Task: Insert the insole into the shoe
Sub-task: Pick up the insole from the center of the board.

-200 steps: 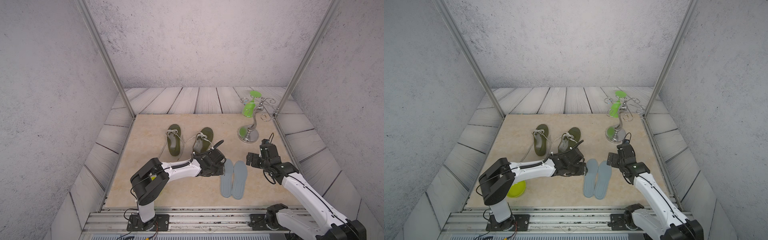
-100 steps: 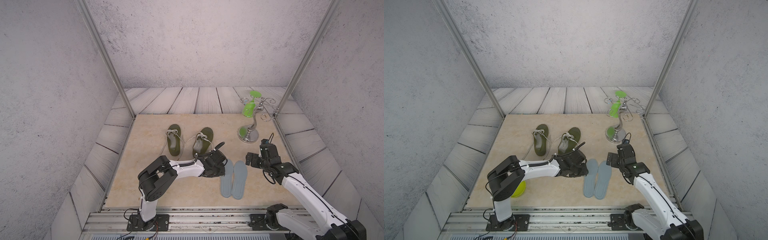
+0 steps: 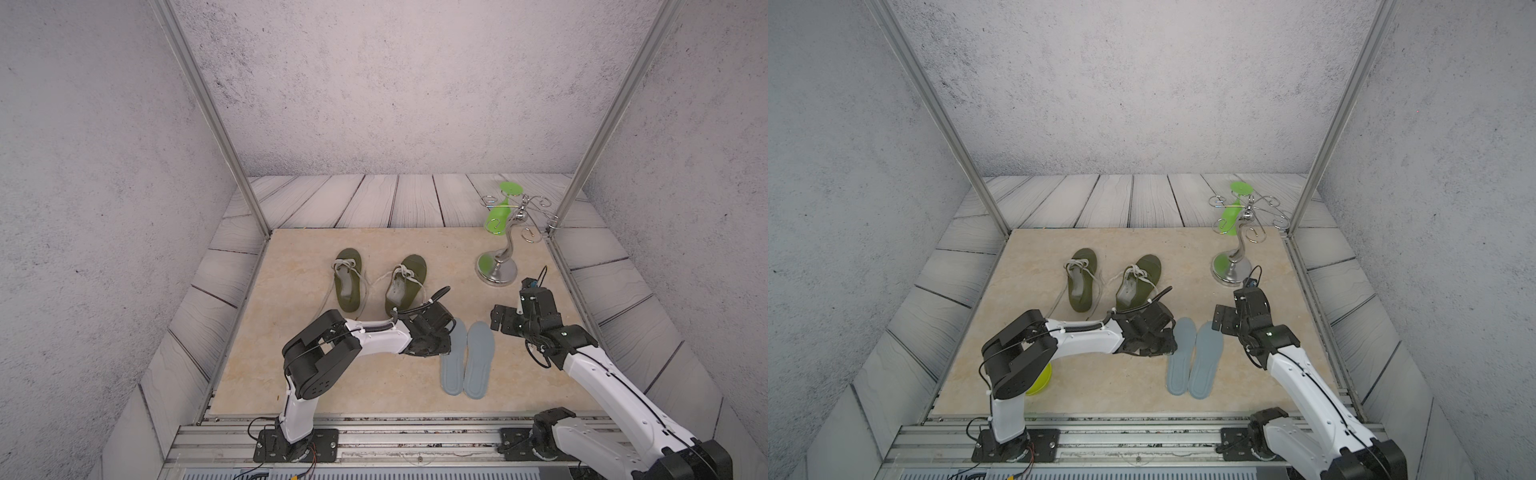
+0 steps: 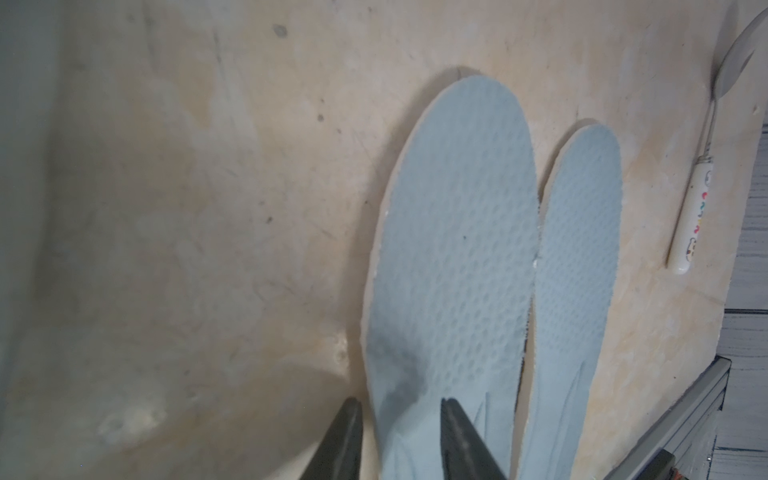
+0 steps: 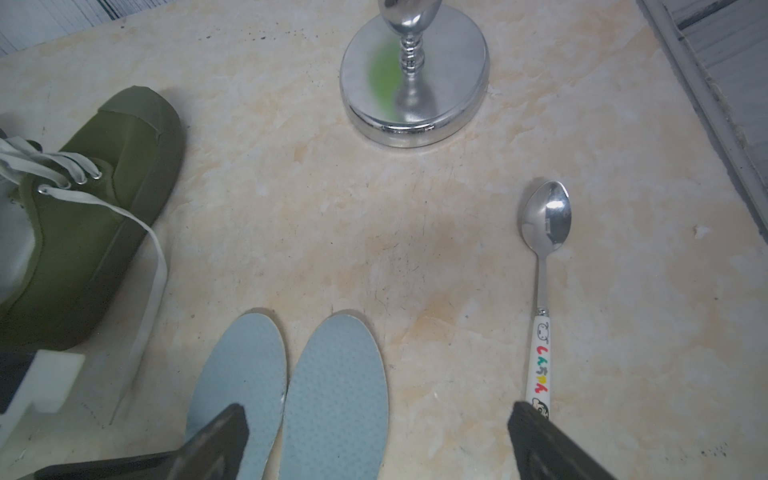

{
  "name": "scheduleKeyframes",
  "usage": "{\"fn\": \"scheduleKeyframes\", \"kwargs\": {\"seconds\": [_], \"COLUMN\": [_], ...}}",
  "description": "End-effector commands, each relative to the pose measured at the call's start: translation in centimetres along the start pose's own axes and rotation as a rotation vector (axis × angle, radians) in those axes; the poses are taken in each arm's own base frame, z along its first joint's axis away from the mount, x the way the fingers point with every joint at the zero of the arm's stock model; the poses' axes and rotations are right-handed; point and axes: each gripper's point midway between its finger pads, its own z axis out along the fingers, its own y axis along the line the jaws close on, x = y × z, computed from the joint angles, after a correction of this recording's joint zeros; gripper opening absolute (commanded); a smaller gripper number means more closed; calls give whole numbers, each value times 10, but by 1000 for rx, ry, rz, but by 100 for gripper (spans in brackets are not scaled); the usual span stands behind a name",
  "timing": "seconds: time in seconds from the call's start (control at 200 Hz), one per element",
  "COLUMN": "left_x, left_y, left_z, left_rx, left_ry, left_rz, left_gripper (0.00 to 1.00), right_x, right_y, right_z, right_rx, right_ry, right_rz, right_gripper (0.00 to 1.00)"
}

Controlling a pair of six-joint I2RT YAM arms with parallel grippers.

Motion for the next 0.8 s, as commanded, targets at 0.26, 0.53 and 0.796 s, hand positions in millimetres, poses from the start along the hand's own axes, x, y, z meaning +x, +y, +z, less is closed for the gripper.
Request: {"fn": "scheduleKeyframes", "kwargs": {"seconds": [0.26, 0.53, 0.796], "left_x": [1, -17, -49], "left_y": [1, -6, -7], "left_z": [10, -24, -88], "left_rx": [8, 21, 68], "left_ry": [-3, -112, -275], "left_rz": [-31, -15, -118], "left_gripper": [5, 0, 0], "right_x": [-1, 3, -3], "right_y": [3, 14, 39], "right_z": [2, 7, -3], "right_rx": [-10, -58, -178], "right_ry": [7, 45, 45], "right_rz": [-1, -30, -114], "right_gripper": [99, 99, 99]}}
